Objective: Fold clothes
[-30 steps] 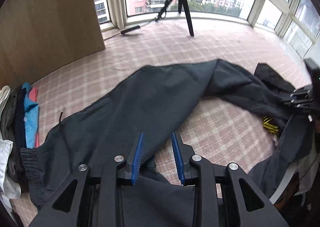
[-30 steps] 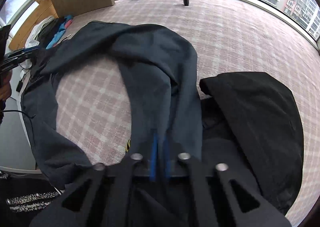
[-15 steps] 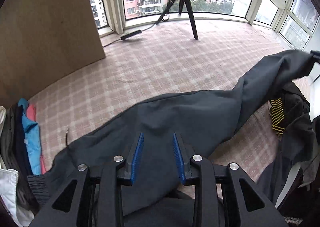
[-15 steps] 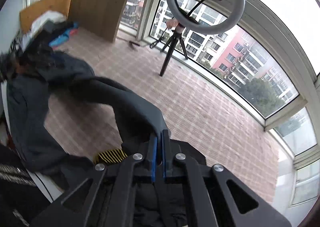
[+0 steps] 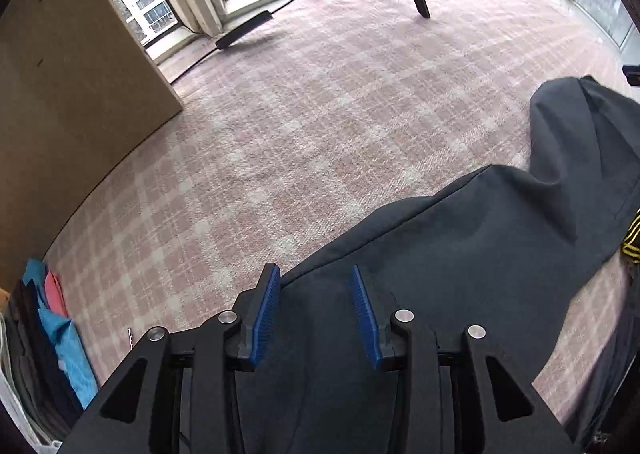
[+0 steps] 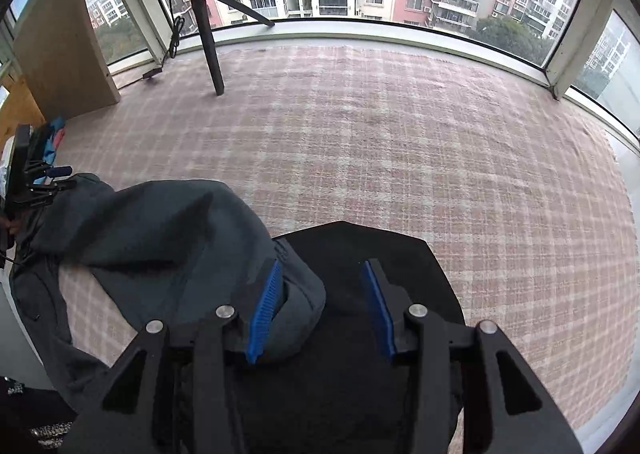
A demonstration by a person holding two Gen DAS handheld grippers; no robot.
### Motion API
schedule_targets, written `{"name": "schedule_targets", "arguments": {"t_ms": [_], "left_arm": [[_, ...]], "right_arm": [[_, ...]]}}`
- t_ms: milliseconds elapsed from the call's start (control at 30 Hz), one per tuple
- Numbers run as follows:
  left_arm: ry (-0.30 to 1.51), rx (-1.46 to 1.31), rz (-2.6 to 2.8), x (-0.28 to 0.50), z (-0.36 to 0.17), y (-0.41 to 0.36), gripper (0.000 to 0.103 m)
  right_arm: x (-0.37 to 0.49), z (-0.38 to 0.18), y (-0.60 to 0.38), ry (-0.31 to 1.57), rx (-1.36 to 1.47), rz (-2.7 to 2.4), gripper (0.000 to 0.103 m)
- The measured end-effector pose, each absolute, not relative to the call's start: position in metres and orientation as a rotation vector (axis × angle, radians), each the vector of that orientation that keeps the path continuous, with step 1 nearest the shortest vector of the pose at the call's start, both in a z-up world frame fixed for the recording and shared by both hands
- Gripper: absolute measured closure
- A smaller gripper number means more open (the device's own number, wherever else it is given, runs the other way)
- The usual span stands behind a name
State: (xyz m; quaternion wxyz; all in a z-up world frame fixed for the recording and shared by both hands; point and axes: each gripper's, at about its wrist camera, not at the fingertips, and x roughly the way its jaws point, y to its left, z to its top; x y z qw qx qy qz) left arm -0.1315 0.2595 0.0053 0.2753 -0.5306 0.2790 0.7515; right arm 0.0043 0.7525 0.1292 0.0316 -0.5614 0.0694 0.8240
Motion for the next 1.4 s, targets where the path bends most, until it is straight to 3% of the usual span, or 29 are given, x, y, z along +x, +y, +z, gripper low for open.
{"name": "schedule_targets", "arguments": {"t_ms": [100, 200, 233, 267, 300, 367, 433, 500, 533, 600, 667, 800, 933, 1033, 1200, 1233, 1267, 1300, 1333, 1367, 1400], "left_arm": [[0.784, -1.441, 1.991, -0.129, -0.005, 0.263, 0.070], [0.779, -1.407, 2.021, -0.124, -0.004, 0.262, 0.101], [0.790, -1.398, 2.044, -0.122, -0.003, 0.261, 0.103], [0.803, -1.388, 2.068, -0.121, -0.002, 0.259, 0.103], [0.795, -1.385, 2.092, -0.121, 0.001, 0.255, 0.103], [0.768, -1.392, 2.153, -0.123, 0.009, 0.242, 0.103], [0.720, -1.415, 2.226, -0.127, 0.020, 0.222, 0.103], [0.668, -1.429, 2.264, -0.128, 0.030, 0.200, 0.103], [0.673, -1.430, 2.281, -0.126, 0.034, 0.192, 0.103], [0.675, -1.445, 2.296, -0.125, 0.037, 0.180, 0.103], [0.677, -1.454, 2.308, -0.124, 0.040, 0.173, 0.103], [0.667, -1.454, 2.310, -0.121, 0.041, 0.171, 0.103], [0.667, -1.449, 2.297, -0.116, 0.039, 0.177, 0.103], [0.643, -1.438, 2.290, -0.110, 0.042, 0.178, 0.103], [0.635, -1.423, 2.296, -0.105, 0.051, 0.175, 0.103], [0.634, -1.423, 2.299, -0.104, 0.051, 0.174, 0.103], [0.632, -1.424, 2.302, -0.103, 0.052, 0.172, 0.103], [0.630, -1.424, 2.305, -0.102, 0.053, 0.171, 0.103], [0.625, -1.427, 2.306, -0.103, 0.052, 0.170, 0.103], [0.620, -1.430, 2.307, -0.103, 0.052, 0.169, 0.103], [0.615, -1.433, 2.307, -0.104, 0.052, 0.168, 0.103]], "right_arm": [[-0.008, 0.107, 0.760, 0.441, -1.871, 2.515, 0.056], [-0.010, 0.095, 0.746, 0.426, -1.983, 2.520, 0.056], [-0.008, 0.092, 0.739, 0.375, -2.005, 2.509, 0.056], [-0.006, 0.089, 0.731, 0.322, -2.024, 2.494, 0.072], [-0.003, 0.087, 0.724, 0.269, -2.042, 2.478, 0.098], [0.006, 0.102, 0.712, 0.209, -1.941, 2.549, 0.098], [0.023, 0.131, 0.702, 0.366, -1.860, 2.717, 0.097], [0.042, 0.154, 0.685, 0.591, -1.955, 2.938, 0.085], [0.051, 0.162, 0.677, 0.570, -1.985, 3.007, 0.078], [0.065, 0.173, 0.668, 0.436, -1.976, 3.067, 0.043], [0.067, 0.173, 0.678, 0.349, -1.921, 3.005, 0.041], [0.044, 0.149, 0.708, 0.613, -1.887, 2.840, 0.041], [0.030, 0.149, 0.683, 0.613, -1.832, 2.901, 0.041], [0.021, 0.141, 0.629, 0.334, -1.902, 2.950, 0.041], [-0.005, 0.078, 0.593, -0.116, -2.124, 2.627, 0.041], [-0.009, 0.065, 0.594, -0.125, -2.171, 2.569, 0.041], [-0.010, 0.055, 0.598, -0.089, -2.207, 2.526, 0.044], [-0.009, 0.050, 0.601, -0.028, -2.228, 2.509, 0.072], [-0.007, 0.051, 0.603, 0.020, -2.230, 2.517, 0.085], [-0.003, 0.058, 0.605, 0.042, -2.190, 2.557, 0.094], [0.002, 0.070, 0.608, 0.056, -2.127, 2.609, 0.094]]}}
